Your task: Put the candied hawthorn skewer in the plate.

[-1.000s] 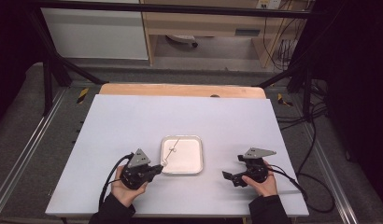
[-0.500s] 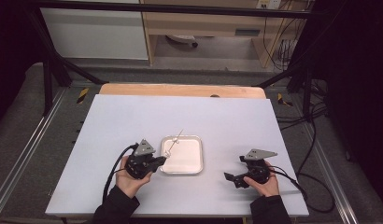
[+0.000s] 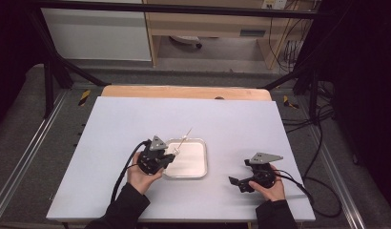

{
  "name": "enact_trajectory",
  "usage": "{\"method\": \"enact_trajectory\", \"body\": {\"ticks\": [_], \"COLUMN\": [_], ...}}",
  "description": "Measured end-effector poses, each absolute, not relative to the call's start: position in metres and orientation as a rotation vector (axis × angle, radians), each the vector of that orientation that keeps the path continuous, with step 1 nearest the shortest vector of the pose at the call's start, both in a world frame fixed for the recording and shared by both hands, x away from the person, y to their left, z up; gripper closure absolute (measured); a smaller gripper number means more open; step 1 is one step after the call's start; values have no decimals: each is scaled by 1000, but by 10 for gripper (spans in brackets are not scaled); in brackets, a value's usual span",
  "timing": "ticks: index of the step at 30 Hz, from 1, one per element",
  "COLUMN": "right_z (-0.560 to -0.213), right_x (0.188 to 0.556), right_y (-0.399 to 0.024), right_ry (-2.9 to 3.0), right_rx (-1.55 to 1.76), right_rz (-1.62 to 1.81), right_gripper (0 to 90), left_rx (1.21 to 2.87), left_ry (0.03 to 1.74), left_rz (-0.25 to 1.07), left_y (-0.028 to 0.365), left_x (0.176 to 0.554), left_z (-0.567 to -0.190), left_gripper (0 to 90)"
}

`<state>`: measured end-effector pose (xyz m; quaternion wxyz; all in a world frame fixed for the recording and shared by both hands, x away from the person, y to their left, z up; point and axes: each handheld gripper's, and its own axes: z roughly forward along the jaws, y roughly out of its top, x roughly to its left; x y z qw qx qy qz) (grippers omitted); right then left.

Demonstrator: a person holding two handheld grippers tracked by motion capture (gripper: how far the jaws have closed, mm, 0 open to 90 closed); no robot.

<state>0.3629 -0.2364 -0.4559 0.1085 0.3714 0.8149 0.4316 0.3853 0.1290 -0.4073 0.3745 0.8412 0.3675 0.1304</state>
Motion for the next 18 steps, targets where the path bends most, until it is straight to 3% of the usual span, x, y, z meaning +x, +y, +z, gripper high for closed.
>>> {"method": "enact_trajectory", "body": {"ticks": [18], "right_z": [-457], "right_x": [363], "right_y": [-235], "right_ry": [2404], "right_rx": [1090], "right_rz": [1278], "right_gripper": [9], "left_rx": [2264], "left_ry": [1015], "left_rz": [314], "left_y": [113], "left_x": [390], "left_z": [-431], "left_gripper": [879]}}
